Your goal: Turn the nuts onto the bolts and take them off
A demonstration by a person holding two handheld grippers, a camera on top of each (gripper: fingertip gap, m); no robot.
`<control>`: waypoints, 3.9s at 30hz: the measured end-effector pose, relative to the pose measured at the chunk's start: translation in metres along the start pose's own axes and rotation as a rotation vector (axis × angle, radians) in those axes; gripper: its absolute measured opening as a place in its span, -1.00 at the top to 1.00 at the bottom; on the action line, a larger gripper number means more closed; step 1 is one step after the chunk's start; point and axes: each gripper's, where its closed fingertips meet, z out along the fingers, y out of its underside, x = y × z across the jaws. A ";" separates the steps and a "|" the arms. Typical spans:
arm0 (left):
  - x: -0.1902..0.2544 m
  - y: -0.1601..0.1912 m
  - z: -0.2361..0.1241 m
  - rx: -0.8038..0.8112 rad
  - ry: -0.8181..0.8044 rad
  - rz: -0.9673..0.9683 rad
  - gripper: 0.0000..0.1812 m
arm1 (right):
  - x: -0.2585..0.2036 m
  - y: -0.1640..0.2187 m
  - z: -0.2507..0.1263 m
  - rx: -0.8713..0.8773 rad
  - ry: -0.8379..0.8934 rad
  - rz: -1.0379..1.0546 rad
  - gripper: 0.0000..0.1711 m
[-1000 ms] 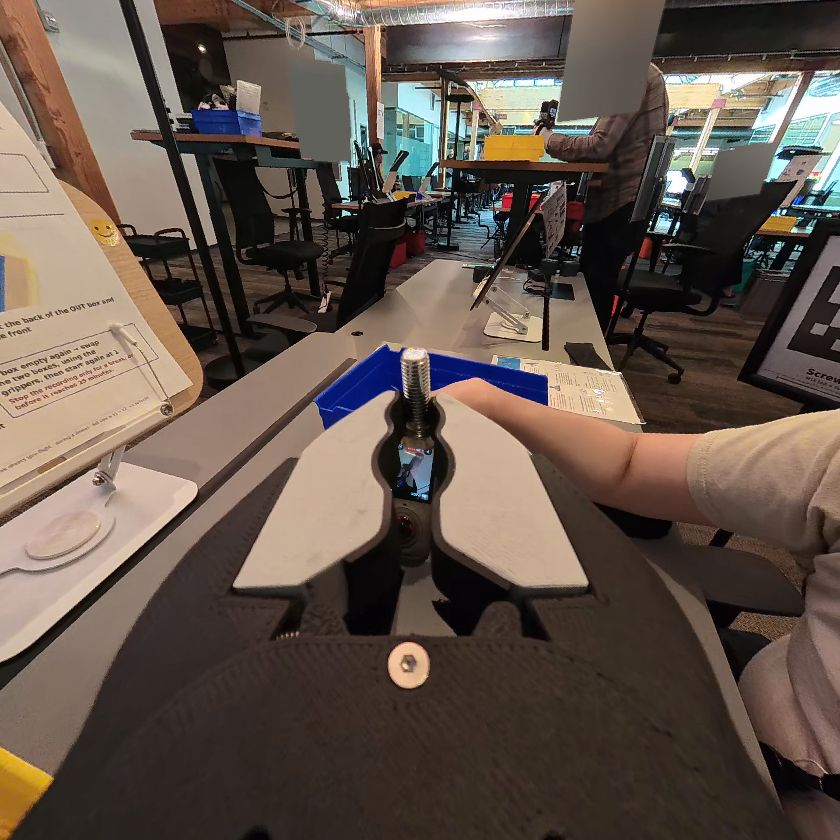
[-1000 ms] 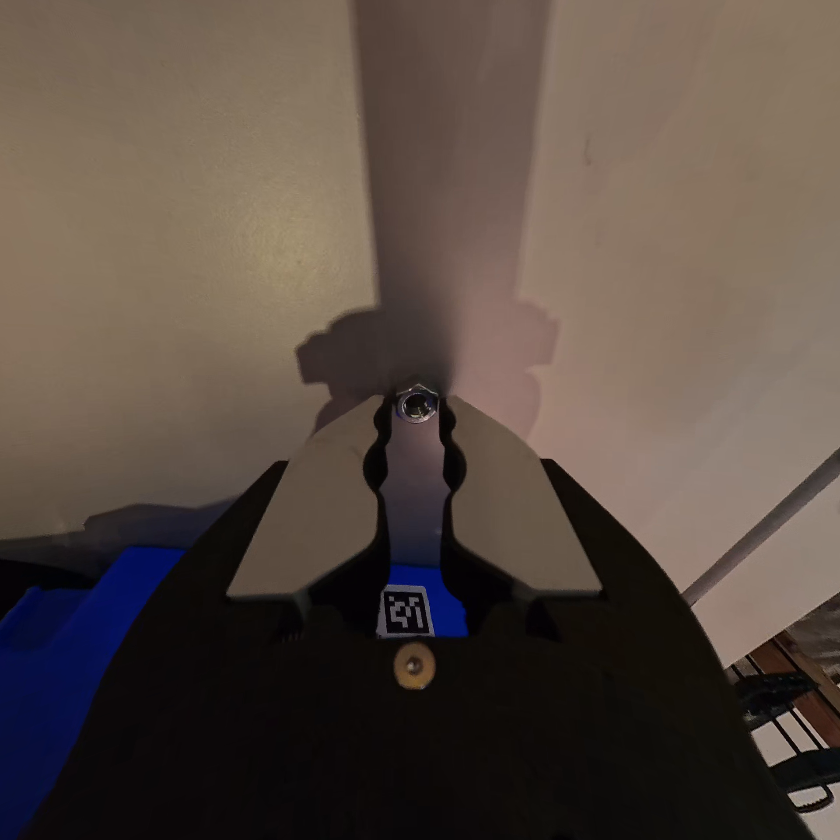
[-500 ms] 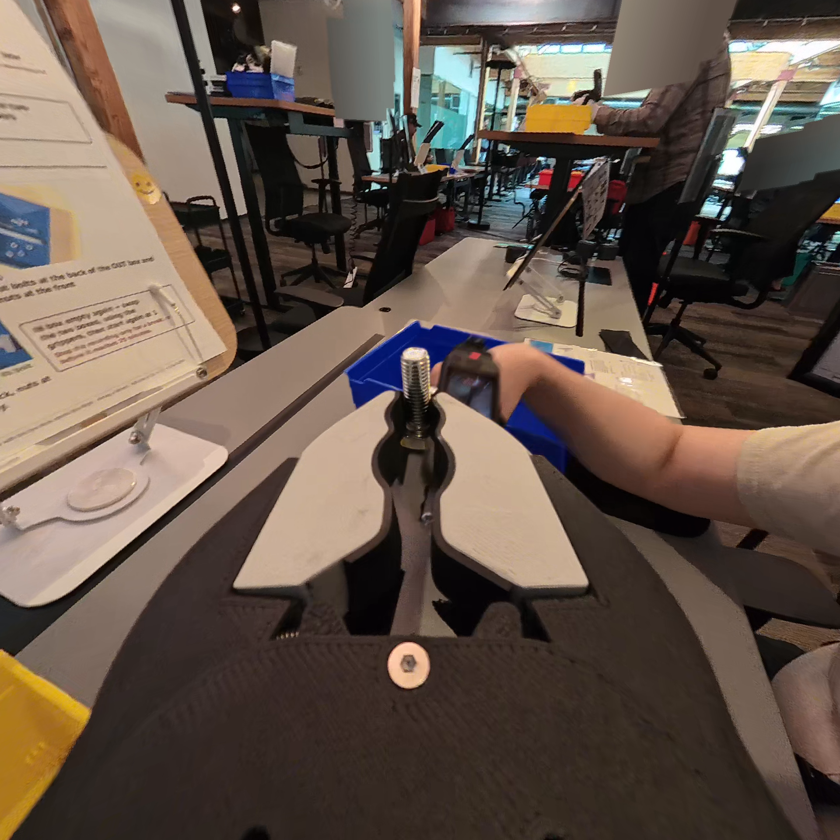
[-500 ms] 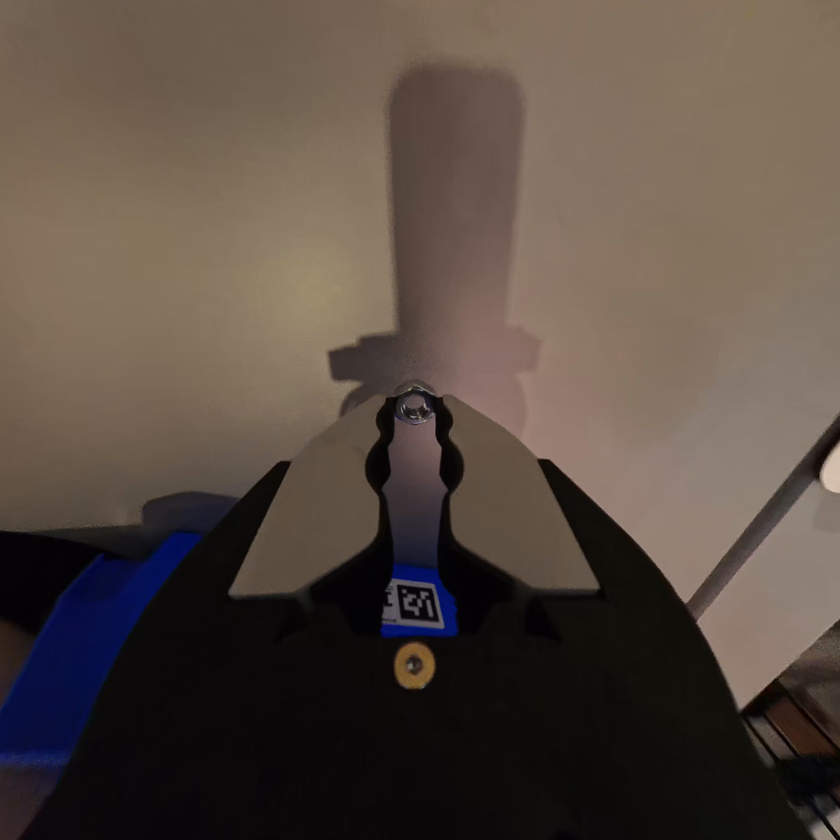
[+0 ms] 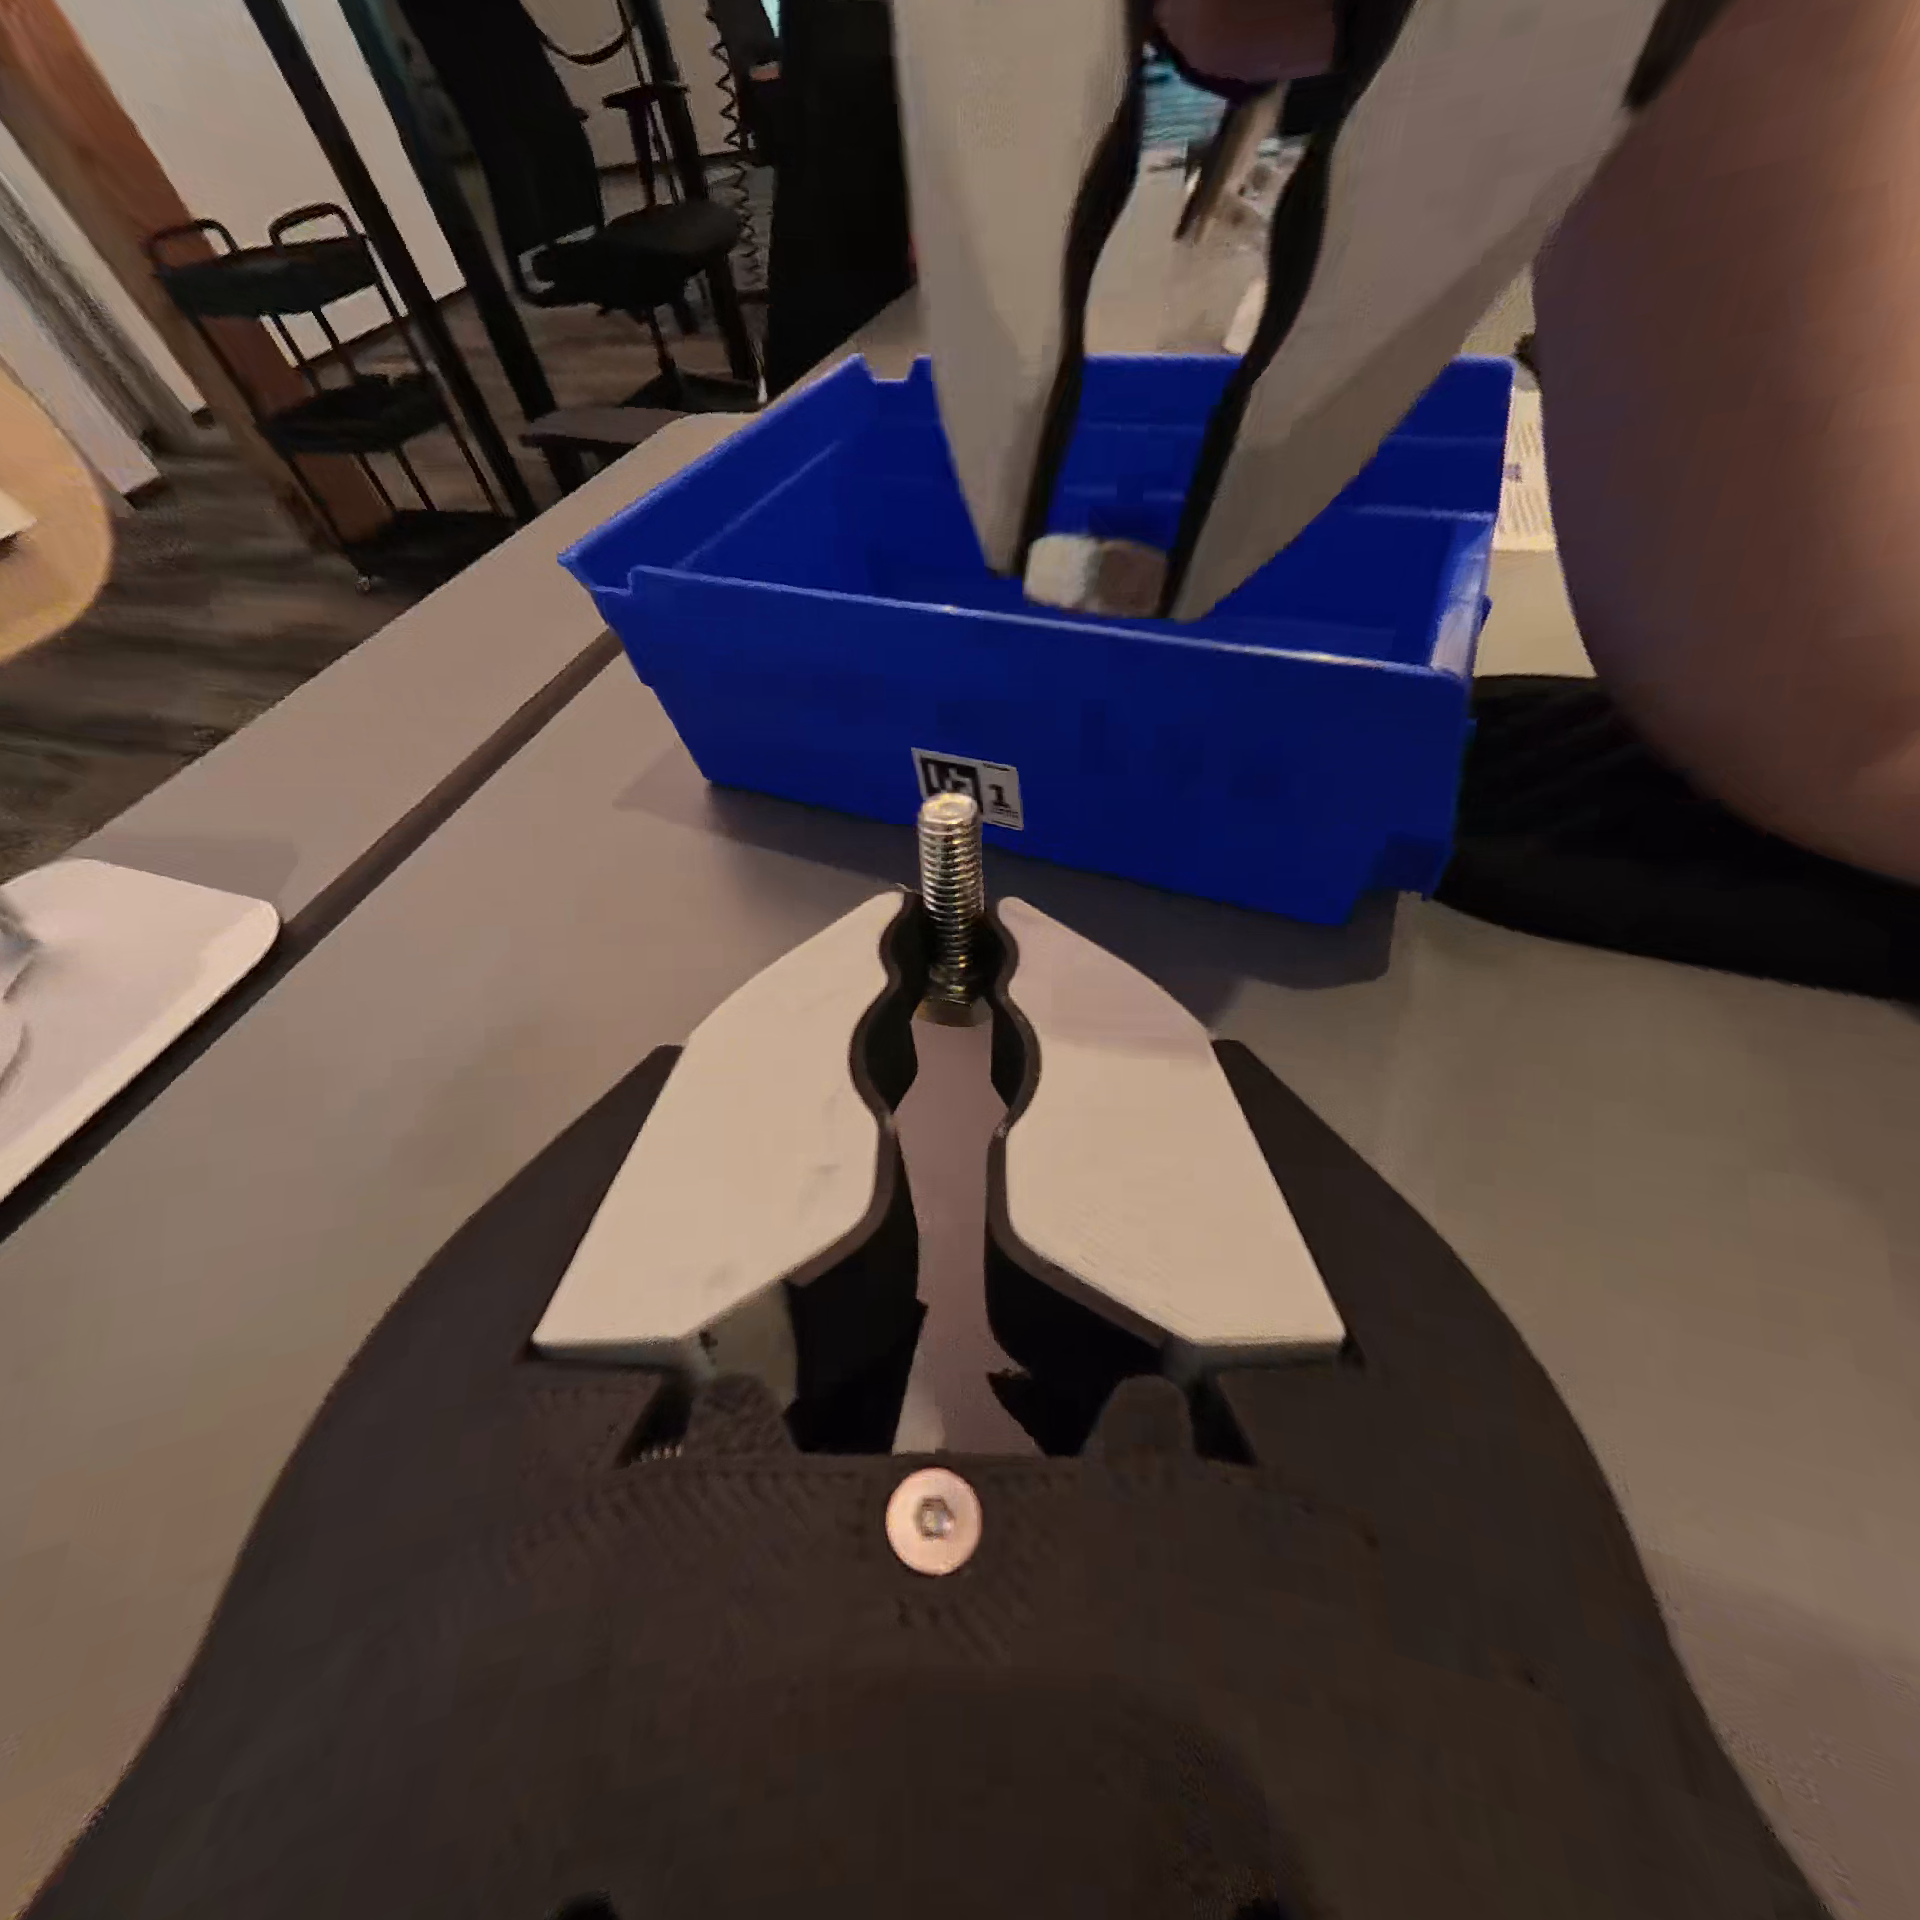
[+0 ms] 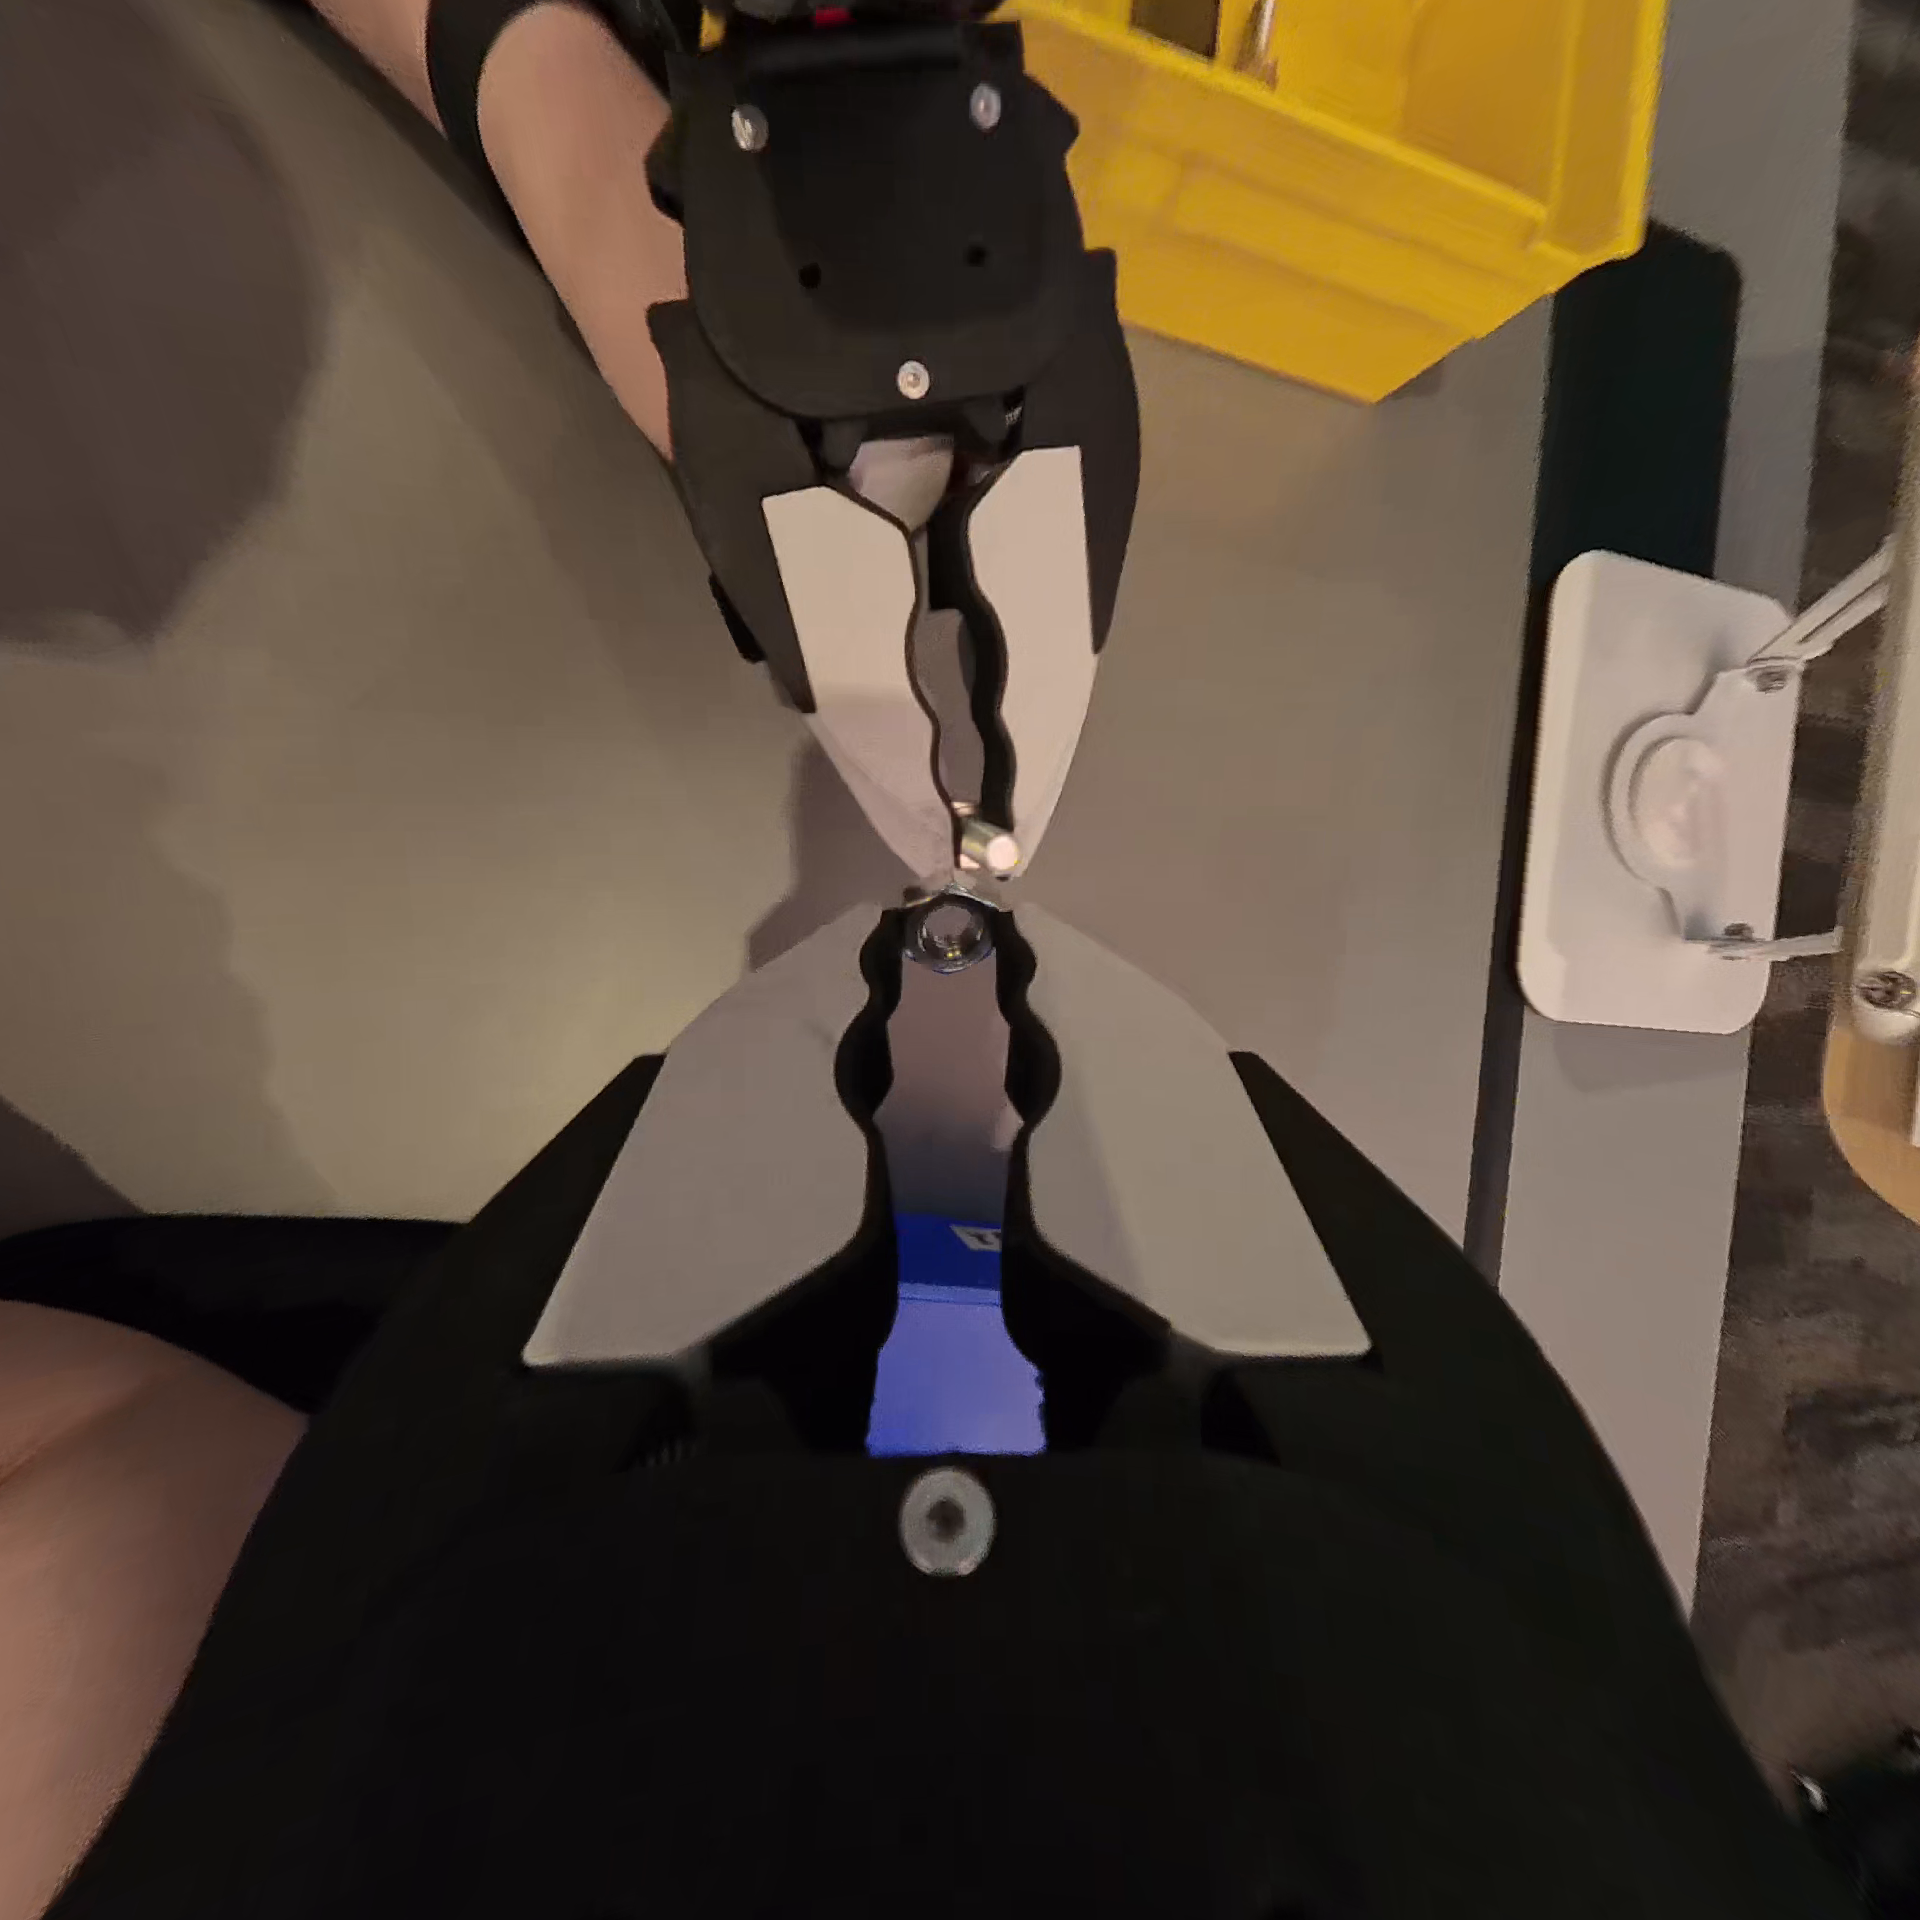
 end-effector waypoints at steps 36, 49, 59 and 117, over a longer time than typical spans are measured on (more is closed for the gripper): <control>-0.015 0.001 -0.010 -0.129 -0.182 0.231 0.90 | 0.019 -0.003 0.035 -0.096 -0.049 0.506 0.79; -0.030 -0.001 -0.018 -0.105 -0.191 0.103 0.90 | 0.036 -0.014 0.038 -0.021 0.009 0.764 0.78; -0.032 -0.009 -0.022 -0.070 -0.199 0.095 0.90 | 0.038 -0.021 0.034 0.000 0.050 0.696 0.75; 0.003 -0.112 -0.110 0.206 0.227 -0.208 0.90 | 0.033 -0.126 -0.068 0.998 -0.111 0.188 0.42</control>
